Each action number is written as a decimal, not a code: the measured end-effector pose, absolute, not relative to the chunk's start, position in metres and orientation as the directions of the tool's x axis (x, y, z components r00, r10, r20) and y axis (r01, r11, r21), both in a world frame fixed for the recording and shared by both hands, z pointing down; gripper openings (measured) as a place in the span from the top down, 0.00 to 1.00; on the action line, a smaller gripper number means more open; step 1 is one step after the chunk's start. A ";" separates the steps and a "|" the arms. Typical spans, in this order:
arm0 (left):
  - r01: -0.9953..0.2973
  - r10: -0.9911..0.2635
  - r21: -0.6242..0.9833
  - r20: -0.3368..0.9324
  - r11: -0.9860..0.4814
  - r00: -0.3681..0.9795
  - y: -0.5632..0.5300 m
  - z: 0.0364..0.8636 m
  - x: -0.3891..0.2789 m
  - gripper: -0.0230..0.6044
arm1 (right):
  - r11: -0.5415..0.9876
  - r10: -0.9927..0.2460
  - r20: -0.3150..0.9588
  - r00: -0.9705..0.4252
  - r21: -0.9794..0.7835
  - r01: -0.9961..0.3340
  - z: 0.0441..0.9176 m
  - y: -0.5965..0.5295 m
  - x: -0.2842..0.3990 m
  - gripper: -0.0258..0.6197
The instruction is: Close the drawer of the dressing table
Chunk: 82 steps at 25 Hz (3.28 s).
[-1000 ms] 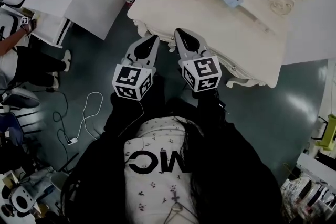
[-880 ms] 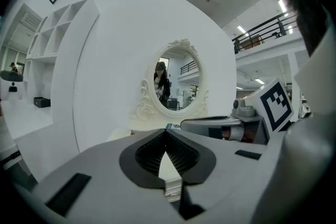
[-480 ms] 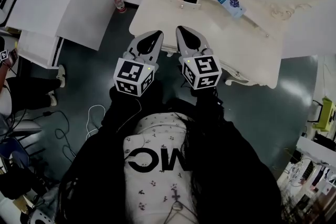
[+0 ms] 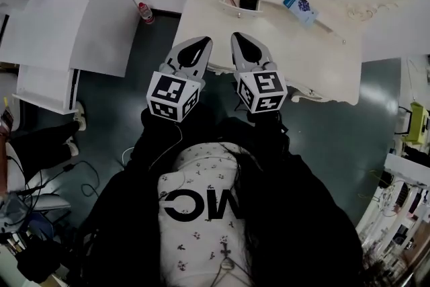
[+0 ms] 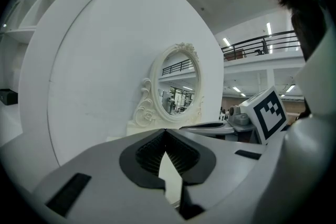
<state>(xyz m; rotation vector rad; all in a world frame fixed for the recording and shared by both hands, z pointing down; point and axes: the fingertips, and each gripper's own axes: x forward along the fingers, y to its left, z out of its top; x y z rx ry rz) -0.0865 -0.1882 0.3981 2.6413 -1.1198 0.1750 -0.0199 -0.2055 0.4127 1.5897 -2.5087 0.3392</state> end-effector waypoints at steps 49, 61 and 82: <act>-0.753 -0.672 0.170 0.357 -0.636 0.649 -0.311 0.445 -0.052 0.96 | 0.205 -0.700 0.652 -0.292 -0.208 -0.956 0.635 -0.343 0.063 0.82; -0.774 -0.675 0.163 0.403 -0.612 0.619 -0.310 0.456 -0.056 0.96 | 0.207 -0.682 0.668 -0.297 -0.213 -0.955 0.646 -0.348 0.062 0.83; -0.807 -0.696 0.171 0.426 -0.566 0.578 -0.316 0.464 -0.060 0.96 | 0.209 -0.708 0.639 -0.302 -0.219 -0.953 0.647 -0.381 0.065 0.83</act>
